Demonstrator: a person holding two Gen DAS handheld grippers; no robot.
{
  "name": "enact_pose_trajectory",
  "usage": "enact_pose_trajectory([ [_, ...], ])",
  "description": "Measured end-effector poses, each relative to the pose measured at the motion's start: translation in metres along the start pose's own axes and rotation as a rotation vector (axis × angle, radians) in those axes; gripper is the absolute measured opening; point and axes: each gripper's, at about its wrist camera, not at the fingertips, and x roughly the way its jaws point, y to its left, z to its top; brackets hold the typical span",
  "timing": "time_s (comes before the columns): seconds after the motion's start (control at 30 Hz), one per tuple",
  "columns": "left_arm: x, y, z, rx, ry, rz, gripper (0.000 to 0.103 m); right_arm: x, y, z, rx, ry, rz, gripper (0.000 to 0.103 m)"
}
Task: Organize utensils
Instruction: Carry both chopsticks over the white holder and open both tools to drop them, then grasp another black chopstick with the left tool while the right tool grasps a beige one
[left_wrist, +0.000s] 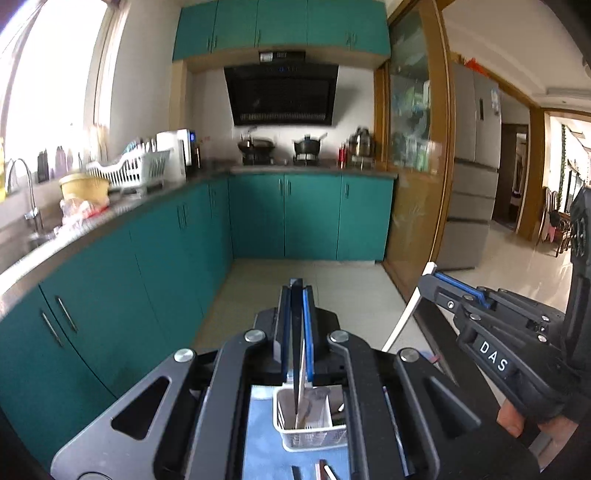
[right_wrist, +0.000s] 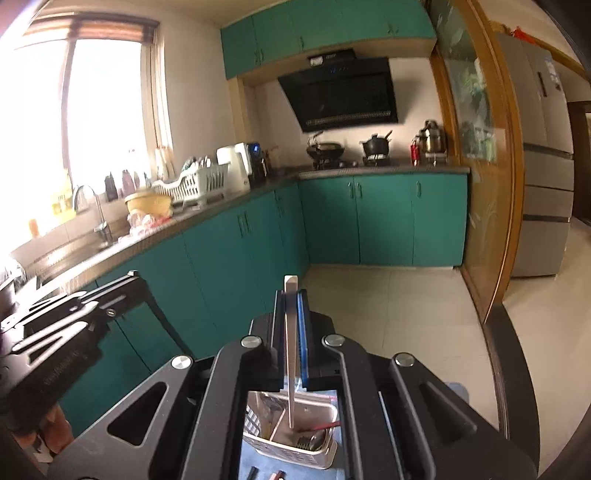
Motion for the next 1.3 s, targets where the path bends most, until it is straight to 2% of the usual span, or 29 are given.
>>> enact_pose_trajectory([
  [0.17,0.033,0.006,-0.034,-0.054,0.082,-0.013,0.006,0.032,-0.003,-0.026,-0.008,0.063,0.013,0.007],
  [0.33,0.048,0.010,-0.052,-0.058,0.120,0.007,0.006,0.049,0.000,-0.040,-0.039,0.106,-0.020,0.007],
  [0.47,0.049,0.014,-0.059,-0.059,0.136,0.021,0.007,0.050,0.005,-0.045,-0.066,0.116,-0.065,0.019],
  [0.6,0.038,0.017,-0.060,-0.056,0.115,0.037,0.028,0.038,0.010,-0.047,-0.070,0.097,-0.056,0.024],
  [0.67,0.030,0.018,-0.062,-0.046,0.104,0.034,0.029,0.026,0.012,-0.048,-0.072,0.076,-0.044,0.029],
  [0.73,0.017,0.019,-0.068,-0.031,0.089,0.034,0.034,0.007,0.011,-0.050,-0.069,0.042,-0.029,0.041],
  [0.83,-0.007,0.020,-0.085,-0.001,0.073,0.031,0.038,-0.031,0.004,-0.061,-0.070,0.006,-0.010,0.044],
  [0.9,-0.018,0.023,-0.101,0.025,0.080,0.039,0.041,-0.056,-0.003,-0.078,-0.073,0.027,-0.023,0.044],
  [1.0,-0.014,0.028,-0.142,0.039,0.176,0.024,0.041,-0.071,-0.018,-0.118,-0.049,0.146,0.007,0.044],
  [1.03,-0.003,0.030,-0.163,0.042,0.247,0.013,0.041,-0.065,-0.022,-0.138,-0.040,0.215,0.030,0.044],
  [1.17,0.042,0.028,-0.229,0.041,0.470,-0.003,0.041,-0.008,-0.025,-0.217,-0.031,0.484,0.036,0.043],
  [1.23,0.057,0.027,-0.250,0.029,0.534,-0.022,0.041,0.016,-0.022,-0.245,-0.007,0.580,0.071,0.037],
  [1.3,0.068,0.025,-0.265,0.034,0.574,-0.018,0.041,0.035,-0.012,-0.265,-0.016,0.642,0.081,0.036],
])
